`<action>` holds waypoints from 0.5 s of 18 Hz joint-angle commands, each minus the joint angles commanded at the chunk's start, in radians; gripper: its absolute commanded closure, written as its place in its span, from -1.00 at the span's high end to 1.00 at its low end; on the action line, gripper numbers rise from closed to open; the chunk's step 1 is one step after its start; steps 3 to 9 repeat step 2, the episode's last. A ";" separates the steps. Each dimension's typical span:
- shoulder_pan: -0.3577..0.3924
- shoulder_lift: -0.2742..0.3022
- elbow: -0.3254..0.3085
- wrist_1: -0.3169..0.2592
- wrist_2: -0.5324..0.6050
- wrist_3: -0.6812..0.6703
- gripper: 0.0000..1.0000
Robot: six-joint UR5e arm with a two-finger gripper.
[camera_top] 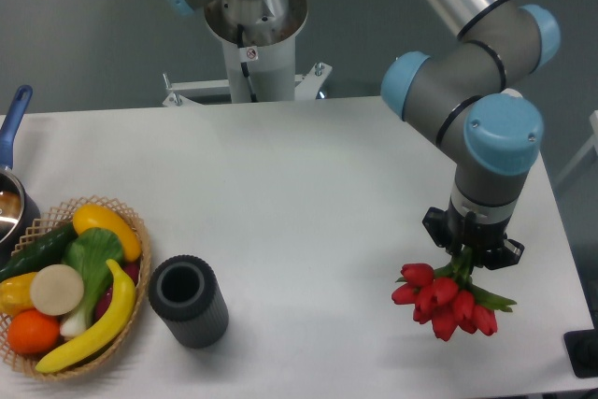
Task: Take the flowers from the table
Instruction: 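Lift the gripped red tulips up off the table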
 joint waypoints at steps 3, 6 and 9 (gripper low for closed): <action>0.000 -0.005 0.019 -0.028 0.002 0.002 -0.83; 0.000 -0.005 0.019 -0.028 0.002 0.002 -0.83; 0.000 -0.005 0.019 -0.028 0.002 0.002 -0.83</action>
